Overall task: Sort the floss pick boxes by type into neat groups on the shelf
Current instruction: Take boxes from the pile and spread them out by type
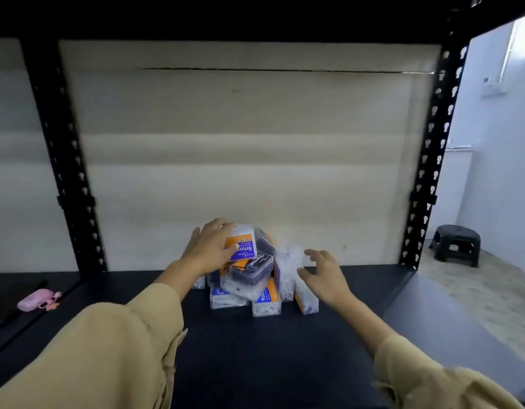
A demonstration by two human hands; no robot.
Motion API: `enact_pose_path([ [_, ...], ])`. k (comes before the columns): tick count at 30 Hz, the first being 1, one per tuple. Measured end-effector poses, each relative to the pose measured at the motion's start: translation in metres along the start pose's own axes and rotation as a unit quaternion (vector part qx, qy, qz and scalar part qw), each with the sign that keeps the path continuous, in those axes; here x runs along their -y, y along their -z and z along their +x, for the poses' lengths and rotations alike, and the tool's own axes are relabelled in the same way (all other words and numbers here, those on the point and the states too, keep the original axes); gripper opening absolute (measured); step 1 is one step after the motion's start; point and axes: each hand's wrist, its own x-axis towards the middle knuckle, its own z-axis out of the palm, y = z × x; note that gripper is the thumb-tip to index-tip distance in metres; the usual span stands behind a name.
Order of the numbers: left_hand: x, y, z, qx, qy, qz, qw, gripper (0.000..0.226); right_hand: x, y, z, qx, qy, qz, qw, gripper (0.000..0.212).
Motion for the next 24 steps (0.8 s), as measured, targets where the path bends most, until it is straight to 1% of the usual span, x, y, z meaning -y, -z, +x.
enact_pose_path([
  [5,-0.004,-0.002,0.003,0.007,-0.009,0.036,0.999,0.057,-0.011,-0.007,-0.011,0.011,-0.043,-0.108,0.993,0.063],
  [8,-0.006,-0.002,0.004,-0.006,-0.013,0.048,0.999,0.057,-0.016,-0.012,-0.015,0.01,-0.066,-0.105,0.992,0.07],
  [11,-0.007,-0.001,0.005,-0.011,-0.017,0.058,0.998,0.058,-0.02,-0.016,-0.017,0.03,-0.081,-0.099,0.991,0.075],
  [14,-0.008,0.003,0.003,-0.021,-0.017,0.058,0.998,0.059,-0.022,-0.017,-0.019,0.046,-0.104,-0.069,0.991,0.063],
  [16,-0.009,0.006,0.0,-0.023,-0.014,0.046,0.999,0.056,-0.022,-0.016,-0.021,0.04,-0.111,-0.057,0.991,0.055],
  [21,-0.011,0.012,-0.014,-0.042,-0.008,0.009,0.999,0.048,-0.024,-0.007,-0.029,0.03,-0.119,-0.047,0.991,0.044],
  [24,-0.003,0.01,-0.031,-0.082,0.027,-0.08,0.993,0.045,-0.029,-0.001,-0.035,0.023,-0.118,-0.04,0.992,0.04],
])
